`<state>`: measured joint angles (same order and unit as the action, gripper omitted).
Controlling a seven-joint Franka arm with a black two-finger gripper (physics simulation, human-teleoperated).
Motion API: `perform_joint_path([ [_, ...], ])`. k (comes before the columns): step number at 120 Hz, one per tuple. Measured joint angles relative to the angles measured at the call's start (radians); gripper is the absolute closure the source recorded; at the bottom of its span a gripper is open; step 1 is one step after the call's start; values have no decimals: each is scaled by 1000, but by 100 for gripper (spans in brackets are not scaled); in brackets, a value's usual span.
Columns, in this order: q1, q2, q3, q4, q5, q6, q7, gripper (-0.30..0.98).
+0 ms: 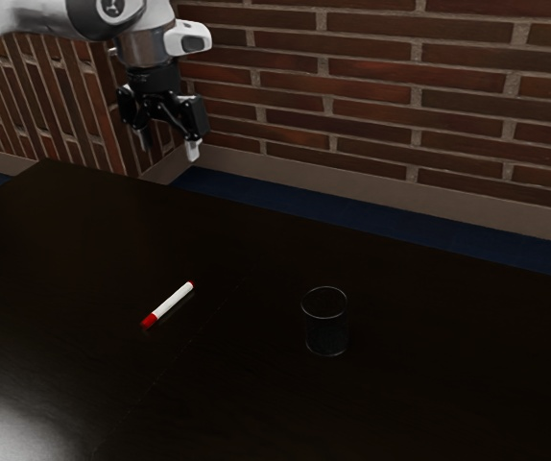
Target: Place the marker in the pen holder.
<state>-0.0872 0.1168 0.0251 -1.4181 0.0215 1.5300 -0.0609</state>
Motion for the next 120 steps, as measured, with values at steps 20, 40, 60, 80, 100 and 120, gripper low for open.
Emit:
perform_joint_path([
  [20, 1, -16, 1, -1, 5, -3, -7, 0],
  [40, 2, -6, 2, -8, 15, -5, -12, 0],
  [60, -20, -136, 29, -226, 34, 51, -17, 0],
  [80, -3, -228, 105, -509, 43, 166, -24, 0],
  [100, 5, -219, 145, -697, 45, 318, -27, 0],
  [120, 2, -188, 151, -774, 58, 458, -12, 0],
])
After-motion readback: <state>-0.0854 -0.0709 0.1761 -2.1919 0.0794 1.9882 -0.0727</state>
